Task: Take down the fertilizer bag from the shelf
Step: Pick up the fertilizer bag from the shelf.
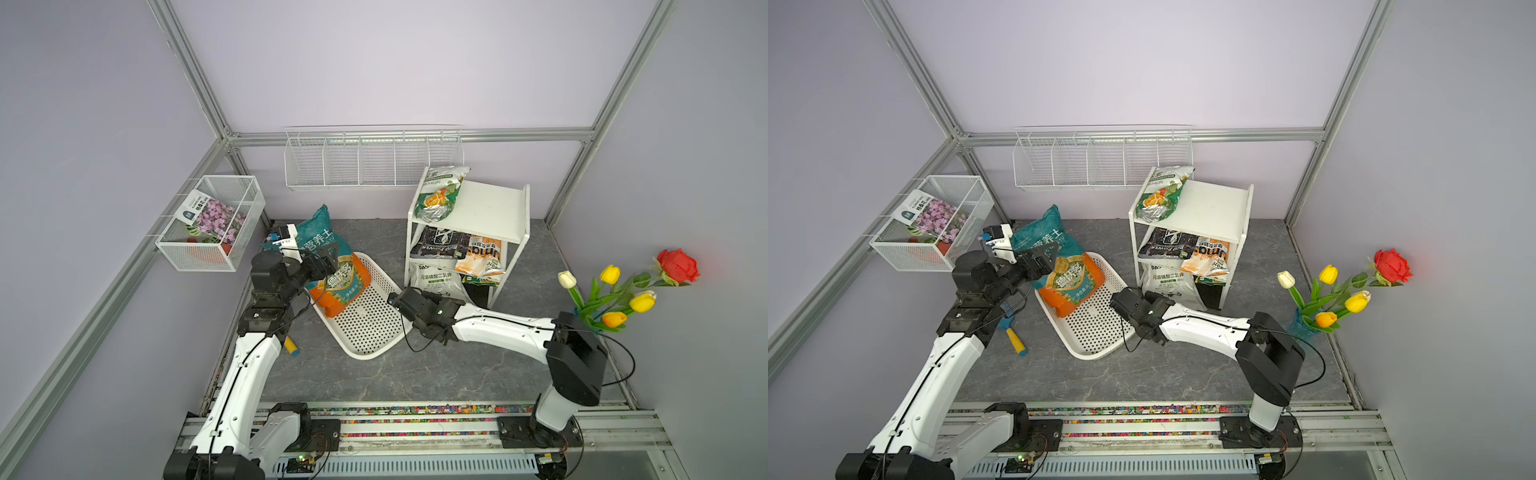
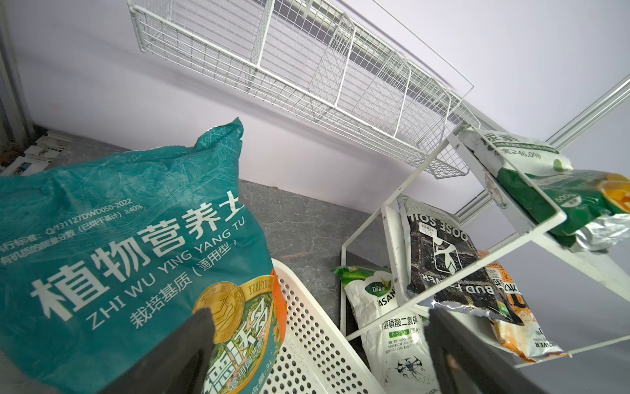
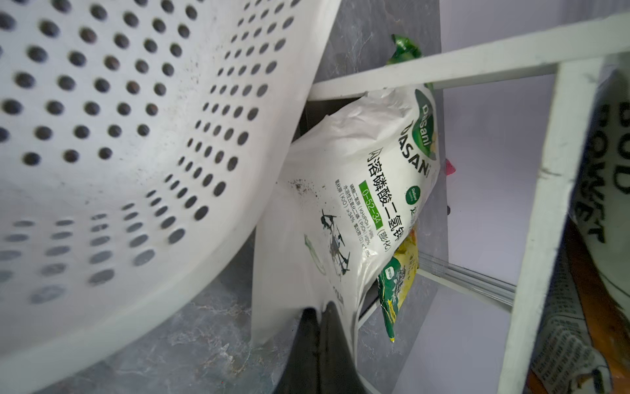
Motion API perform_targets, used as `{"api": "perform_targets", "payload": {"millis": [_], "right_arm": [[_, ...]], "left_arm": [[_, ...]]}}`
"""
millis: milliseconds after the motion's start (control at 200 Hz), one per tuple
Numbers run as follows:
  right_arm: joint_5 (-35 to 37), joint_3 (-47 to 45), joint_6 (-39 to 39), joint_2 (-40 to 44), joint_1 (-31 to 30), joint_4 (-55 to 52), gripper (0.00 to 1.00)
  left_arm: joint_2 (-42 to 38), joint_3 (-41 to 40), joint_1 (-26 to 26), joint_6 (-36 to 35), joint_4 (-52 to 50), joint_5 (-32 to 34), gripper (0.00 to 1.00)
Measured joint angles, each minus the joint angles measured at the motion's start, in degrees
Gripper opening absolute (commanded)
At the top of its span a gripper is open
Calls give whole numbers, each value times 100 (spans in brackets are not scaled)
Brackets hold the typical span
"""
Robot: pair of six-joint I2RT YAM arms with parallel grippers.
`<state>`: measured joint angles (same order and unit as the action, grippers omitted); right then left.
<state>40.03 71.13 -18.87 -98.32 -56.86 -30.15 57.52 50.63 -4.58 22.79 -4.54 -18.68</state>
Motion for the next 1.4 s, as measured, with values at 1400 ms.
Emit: {"api": "perform_targets", "payload": {"millis": [1400], "right_arm": [[-2240,713,1121,1663,940,-907,0]], "left_arm": [[2371,98,-3348,-3720,472,-761,99]]}}
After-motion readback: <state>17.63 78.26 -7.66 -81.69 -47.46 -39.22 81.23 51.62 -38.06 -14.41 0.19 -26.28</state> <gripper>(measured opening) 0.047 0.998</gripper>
